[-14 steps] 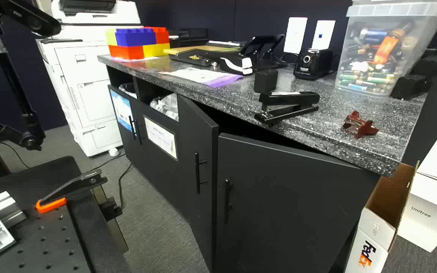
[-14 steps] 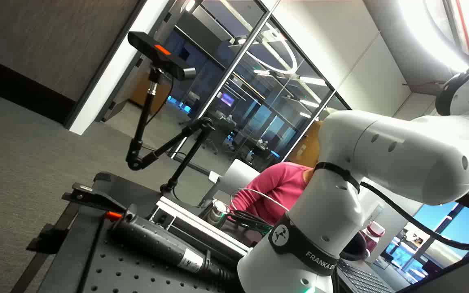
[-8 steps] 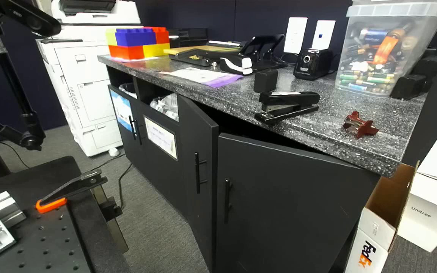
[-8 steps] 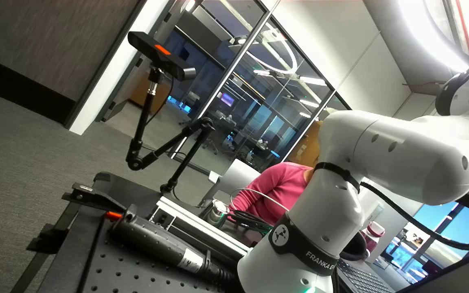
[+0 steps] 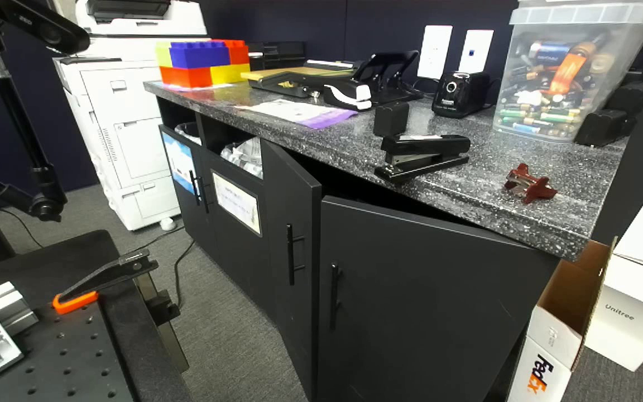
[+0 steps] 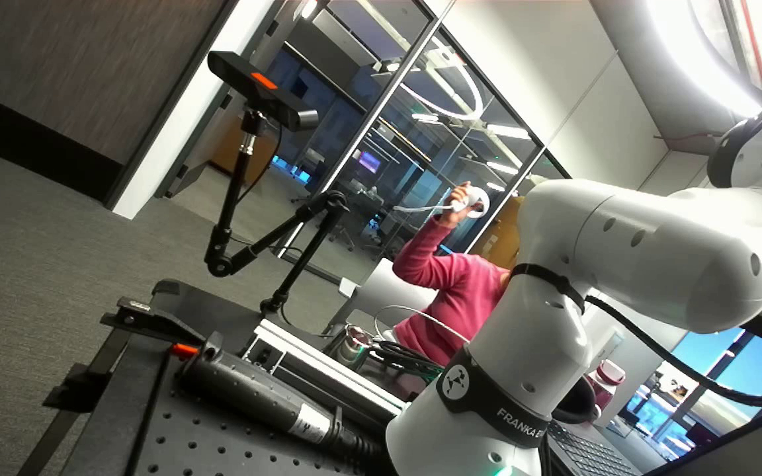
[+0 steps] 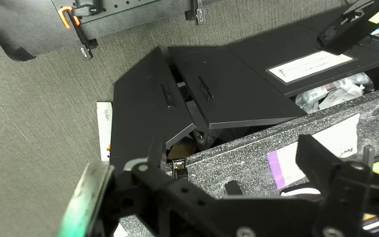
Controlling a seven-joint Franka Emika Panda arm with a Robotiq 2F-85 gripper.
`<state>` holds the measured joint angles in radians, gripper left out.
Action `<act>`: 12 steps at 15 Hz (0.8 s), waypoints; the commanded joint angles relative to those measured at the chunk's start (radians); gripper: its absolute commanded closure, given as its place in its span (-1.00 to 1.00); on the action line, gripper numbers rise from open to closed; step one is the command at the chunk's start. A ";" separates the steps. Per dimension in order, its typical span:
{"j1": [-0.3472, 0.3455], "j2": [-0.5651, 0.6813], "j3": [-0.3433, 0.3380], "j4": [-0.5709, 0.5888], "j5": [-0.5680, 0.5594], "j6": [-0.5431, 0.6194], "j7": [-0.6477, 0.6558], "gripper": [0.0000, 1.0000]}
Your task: Move the staple remover to the left
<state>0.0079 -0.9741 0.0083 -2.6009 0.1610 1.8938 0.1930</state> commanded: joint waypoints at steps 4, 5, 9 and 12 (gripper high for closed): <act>-0.015 0.001 0.010 0.002 0.011 -0.003 -0.010 -1.00; -0.015 0.001 0.010 0.002 0.011 -0.003 -0.010 -1.00; -0.027 0.069 -0.007 0.025 0.001 0.028 -0.025 -1.00; -0.038 0.207 -0.042 0.060 -0.011 0.131 -0.077 -1.00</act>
<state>-0.0072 -0.9234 -0.0011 -2.5992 0.1581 1.9397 0.1792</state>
